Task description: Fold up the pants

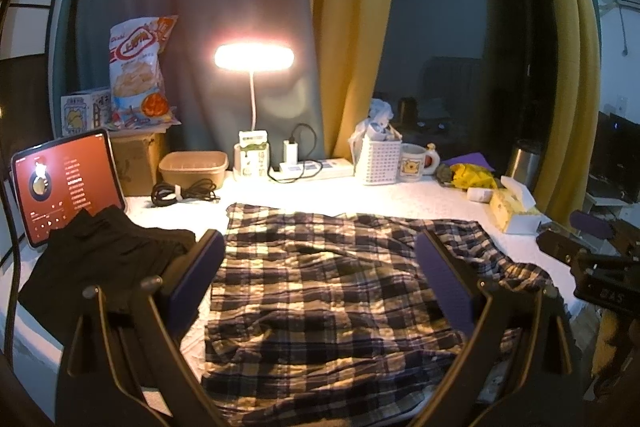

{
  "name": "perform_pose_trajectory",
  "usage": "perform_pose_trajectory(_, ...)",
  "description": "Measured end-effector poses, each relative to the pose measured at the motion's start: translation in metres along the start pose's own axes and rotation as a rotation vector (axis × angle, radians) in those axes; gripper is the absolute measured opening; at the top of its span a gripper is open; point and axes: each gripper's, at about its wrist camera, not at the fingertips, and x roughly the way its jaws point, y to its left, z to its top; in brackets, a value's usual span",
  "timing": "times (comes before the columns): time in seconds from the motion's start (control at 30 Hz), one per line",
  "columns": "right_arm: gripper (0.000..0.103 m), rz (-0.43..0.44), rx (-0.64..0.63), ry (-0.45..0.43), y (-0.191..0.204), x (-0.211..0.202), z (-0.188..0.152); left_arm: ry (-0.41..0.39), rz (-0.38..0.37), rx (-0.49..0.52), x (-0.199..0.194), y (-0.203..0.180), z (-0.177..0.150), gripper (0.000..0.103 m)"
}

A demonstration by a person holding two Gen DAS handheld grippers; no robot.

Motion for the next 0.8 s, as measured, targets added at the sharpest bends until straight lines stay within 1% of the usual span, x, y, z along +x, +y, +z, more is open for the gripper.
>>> perform_pose_trajectory(0.8, 0.084, 0.002, -0.005, -0.001, 0.0027, -0.0009, 0.0015, -0.012, -0.003, 0.002, -0.0030, 0.0019, 0.0026, 0.097)
